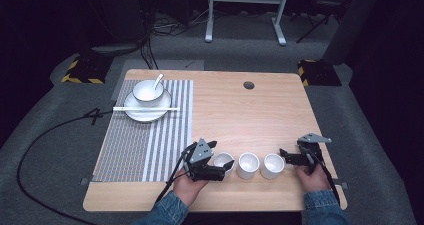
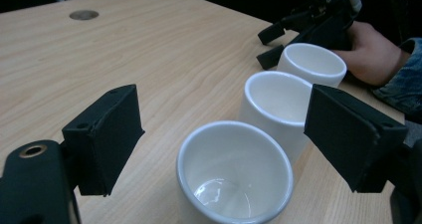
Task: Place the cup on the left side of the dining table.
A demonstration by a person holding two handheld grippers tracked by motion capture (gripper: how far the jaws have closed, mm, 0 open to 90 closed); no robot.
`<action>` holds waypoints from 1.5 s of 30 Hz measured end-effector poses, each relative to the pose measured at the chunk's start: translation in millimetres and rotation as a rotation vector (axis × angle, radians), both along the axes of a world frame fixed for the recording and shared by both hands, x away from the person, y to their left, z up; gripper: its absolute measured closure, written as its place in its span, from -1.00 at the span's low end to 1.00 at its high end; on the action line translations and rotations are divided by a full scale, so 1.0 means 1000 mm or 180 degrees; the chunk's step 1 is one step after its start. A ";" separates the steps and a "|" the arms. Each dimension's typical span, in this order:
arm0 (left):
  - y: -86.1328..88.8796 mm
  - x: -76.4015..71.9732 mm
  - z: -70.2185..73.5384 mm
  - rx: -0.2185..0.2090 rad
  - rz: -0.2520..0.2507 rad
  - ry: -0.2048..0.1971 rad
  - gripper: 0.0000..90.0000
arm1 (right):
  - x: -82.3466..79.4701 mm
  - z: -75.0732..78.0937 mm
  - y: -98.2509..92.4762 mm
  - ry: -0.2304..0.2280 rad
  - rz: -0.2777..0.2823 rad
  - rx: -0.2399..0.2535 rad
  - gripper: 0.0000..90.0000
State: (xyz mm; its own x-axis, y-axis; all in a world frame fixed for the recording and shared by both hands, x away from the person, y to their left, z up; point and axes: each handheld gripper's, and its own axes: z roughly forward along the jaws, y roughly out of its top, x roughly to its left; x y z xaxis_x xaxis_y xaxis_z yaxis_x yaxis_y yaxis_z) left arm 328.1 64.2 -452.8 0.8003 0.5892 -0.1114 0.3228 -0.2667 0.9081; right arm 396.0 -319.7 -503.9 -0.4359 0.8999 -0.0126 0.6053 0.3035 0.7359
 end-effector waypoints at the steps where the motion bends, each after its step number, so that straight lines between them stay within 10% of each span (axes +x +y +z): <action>1: -0.002 0.000 -0.004 0.0029 -0.0027 0.0024 -0.66 | 0.000 0.000 0.000 0.0000 0.0001 0.0000 -0.67; 16: -0.015 0.003 -0.032 0.0303 -0.0152 0.0218 -0.65 | 0.000 0.000 0.000 0.0001 0.0001 0.0000 -0.67; 45: -0.019 0.003 -0.045 0.0487 -0.0097 0.0116 -0.40 | 0.000 0.000 0.000 0.0001 0.0001 0.0001 -0.67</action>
